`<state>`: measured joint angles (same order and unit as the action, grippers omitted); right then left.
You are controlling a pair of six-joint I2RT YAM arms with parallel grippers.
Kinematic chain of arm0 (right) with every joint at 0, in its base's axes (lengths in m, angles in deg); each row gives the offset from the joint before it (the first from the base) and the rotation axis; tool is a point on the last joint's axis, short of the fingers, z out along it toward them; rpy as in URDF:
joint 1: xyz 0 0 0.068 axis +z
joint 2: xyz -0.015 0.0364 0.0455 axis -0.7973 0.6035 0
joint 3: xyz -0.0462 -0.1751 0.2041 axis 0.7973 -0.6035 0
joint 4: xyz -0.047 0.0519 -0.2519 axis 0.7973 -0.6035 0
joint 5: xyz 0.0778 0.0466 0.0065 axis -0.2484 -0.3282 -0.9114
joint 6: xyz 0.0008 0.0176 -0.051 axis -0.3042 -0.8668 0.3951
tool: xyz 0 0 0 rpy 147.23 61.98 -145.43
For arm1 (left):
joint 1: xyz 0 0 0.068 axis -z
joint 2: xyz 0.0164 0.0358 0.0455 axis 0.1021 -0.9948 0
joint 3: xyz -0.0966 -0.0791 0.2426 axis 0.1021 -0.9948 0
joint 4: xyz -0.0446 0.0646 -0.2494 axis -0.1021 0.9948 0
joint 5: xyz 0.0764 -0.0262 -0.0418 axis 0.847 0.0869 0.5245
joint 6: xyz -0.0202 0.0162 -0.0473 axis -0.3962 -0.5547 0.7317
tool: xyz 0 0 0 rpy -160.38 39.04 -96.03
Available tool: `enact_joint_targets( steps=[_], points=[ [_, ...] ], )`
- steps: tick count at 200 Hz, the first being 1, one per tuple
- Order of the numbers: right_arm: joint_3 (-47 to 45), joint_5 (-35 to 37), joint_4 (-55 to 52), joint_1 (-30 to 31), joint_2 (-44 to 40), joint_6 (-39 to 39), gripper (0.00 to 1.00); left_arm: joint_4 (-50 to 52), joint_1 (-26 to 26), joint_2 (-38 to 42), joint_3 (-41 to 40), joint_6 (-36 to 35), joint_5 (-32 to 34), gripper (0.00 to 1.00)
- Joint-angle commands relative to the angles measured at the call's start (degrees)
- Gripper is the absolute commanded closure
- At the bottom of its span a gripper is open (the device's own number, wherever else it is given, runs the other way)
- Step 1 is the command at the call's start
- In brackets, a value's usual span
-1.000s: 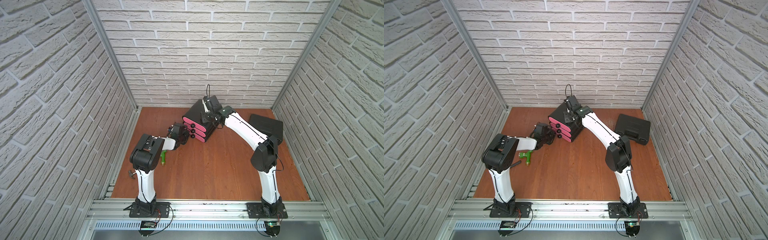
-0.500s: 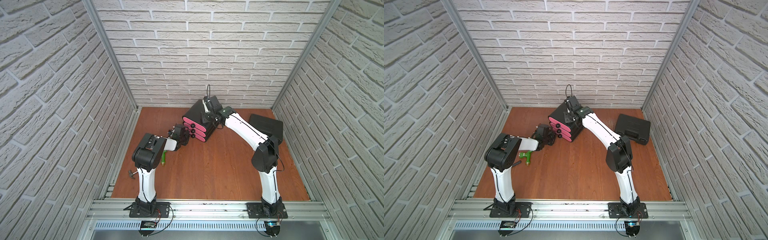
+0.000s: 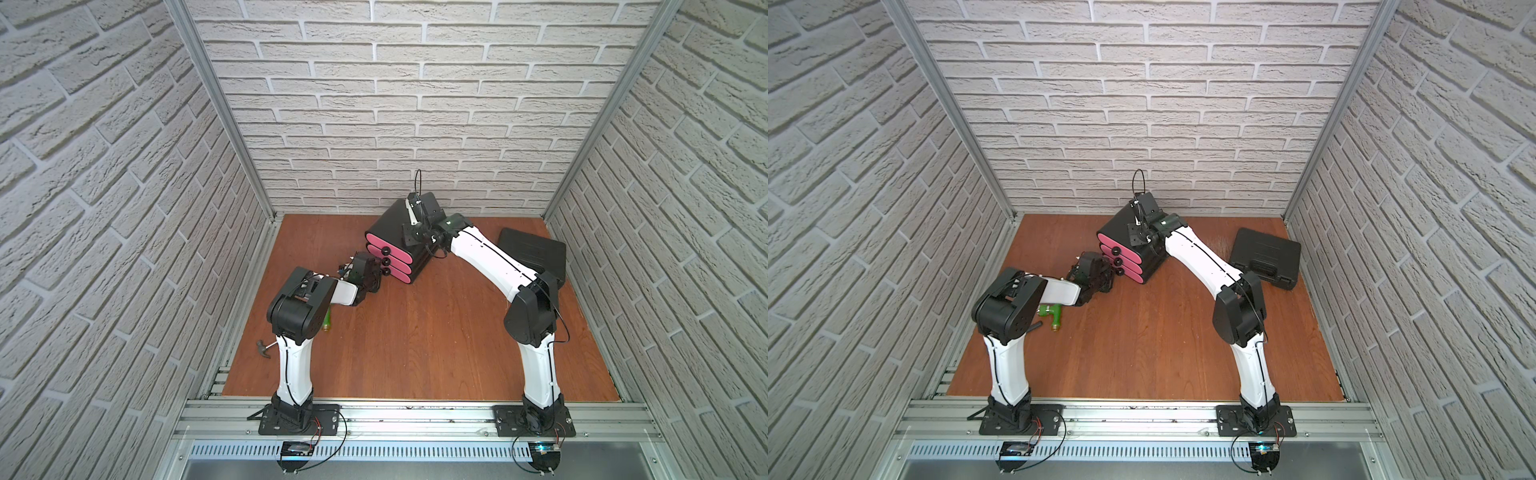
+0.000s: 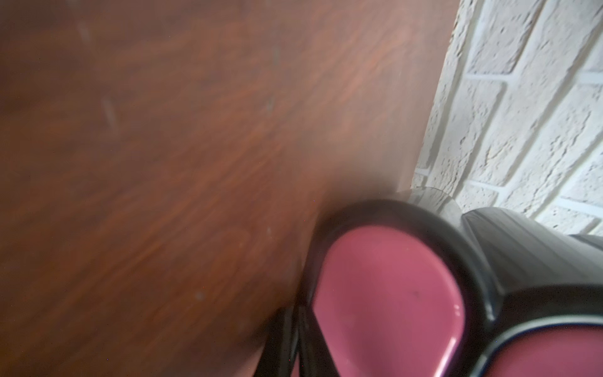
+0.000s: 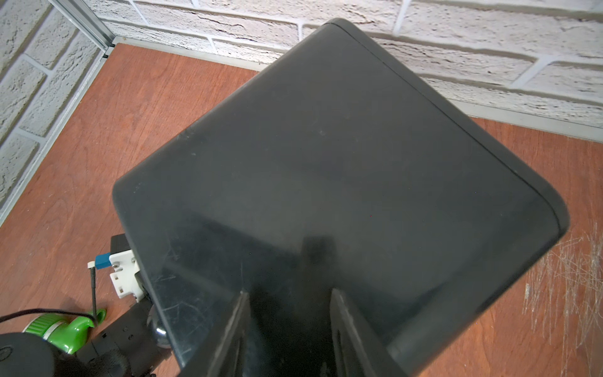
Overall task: Put the paint cans in the drawer according to color
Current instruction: Close the drawer of the storage box, then reset both arms
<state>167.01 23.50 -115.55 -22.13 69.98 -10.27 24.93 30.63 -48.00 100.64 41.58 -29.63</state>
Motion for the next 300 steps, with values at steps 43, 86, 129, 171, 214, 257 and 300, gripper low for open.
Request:
enact_joint_targets(
  steps=[43, 86, 129, 171, 214, 257, 300],
  points=[
    [-0.14, -4.74, -11.39, -1.16, 2.12, -3.24, 0.54, -0.76, -0.10, 8.73, -5.31, -3.91, 0.14, 0.83],
    [3.47, -6.45, -11.21, -2.50, -3.51, -6.31, 0.47, 22.79, -4.19, 23.02, -2.71, -21.06, 0.69, 0.68],
    [-5.85, -5.10, -9.21, -4.37, -17.06, -4.65, 0.34, 46.79, -6.11, 34.03, 6.45, -41.78, 5.38, 0.38],
    [-24.54, 3.53, -5.40, -4.80, -34.35, 0.43, 0.00, 56.82, -6.59, 42.66, 10.13, -55.58, 11.39, 0.02],
    [-45.84, 12.47, 4.54, -6.81, -47.19, 1.45, 0.00, 55.80, -7.26, 51.34, 3.24, -65.89, 19.16, 0.01],
    [-62.48, 17.67, 21.27, -8.87, -51.77, 7.68, 0.00, 40.87, -6.18, 53.78, -9.20, -89.56, 27.91, 0.01],
    [-67.19, 18.95, 31.27, -14.88, -44.61, 8.58, 0.00, 29.40, -12.41, 49.26, -19.06, -91.79, 24.79, 0.01]
  ],
)
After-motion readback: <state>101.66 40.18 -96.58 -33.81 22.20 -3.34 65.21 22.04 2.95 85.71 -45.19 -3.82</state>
